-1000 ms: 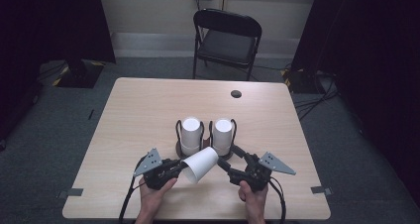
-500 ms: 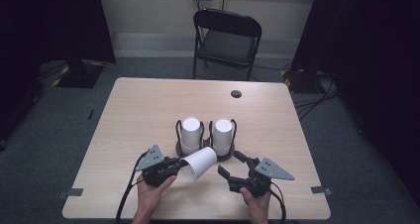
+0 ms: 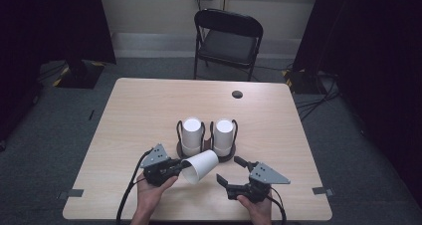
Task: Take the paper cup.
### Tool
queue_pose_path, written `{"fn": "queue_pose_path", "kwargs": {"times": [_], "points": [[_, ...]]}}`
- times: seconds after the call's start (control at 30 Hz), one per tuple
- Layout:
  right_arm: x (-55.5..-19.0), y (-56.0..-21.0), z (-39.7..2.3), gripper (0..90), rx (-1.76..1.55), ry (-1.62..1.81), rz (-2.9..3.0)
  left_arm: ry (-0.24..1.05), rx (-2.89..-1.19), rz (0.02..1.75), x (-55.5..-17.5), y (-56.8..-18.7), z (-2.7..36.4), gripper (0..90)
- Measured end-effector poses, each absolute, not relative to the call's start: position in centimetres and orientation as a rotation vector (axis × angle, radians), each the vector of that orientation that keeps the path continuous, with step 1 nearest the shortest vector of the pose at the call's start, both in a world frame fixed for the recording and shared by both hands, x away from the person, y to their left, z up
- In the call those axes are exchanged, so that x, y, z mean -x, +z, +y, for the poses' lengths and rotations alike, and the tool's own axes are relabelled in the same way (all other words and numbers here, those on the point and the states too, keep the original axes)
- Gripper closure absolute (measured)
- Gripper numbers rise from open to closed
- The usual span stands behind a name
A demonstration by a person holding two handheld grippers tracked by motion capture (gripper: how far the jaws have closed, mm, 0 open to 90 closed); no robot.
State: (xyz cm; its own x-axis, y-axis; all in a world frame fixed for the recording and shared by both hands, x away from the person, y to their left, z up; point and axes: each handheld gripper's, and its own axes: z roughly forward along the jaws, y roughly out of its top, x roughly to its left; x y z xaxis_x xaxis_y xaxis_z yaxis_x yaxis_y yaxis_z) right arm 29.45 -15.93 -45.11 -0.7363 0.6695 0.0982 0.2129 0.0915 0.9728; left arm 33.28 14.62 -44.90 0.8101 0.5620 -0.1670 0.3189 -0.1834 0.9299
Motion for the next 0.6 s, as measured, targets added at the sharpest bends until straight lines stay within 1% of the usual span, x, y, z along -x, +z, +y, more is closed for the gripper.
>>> {"fn": "queue_pose_path", "kwargs": {"times": [0.17,0.6], "points": [[-29.2,-45.4,-15.1,15.7,-0.803,1.591,2.024,0.25,-1.845,0.666,-33.5,-44.5,14.5,87.1],[-29.1,-45.8,-13.8,14.1,-0.703,1.494,2.143,0.214,-1.954,0.653,-34.1,-43.6,13.3,87.1]]}}
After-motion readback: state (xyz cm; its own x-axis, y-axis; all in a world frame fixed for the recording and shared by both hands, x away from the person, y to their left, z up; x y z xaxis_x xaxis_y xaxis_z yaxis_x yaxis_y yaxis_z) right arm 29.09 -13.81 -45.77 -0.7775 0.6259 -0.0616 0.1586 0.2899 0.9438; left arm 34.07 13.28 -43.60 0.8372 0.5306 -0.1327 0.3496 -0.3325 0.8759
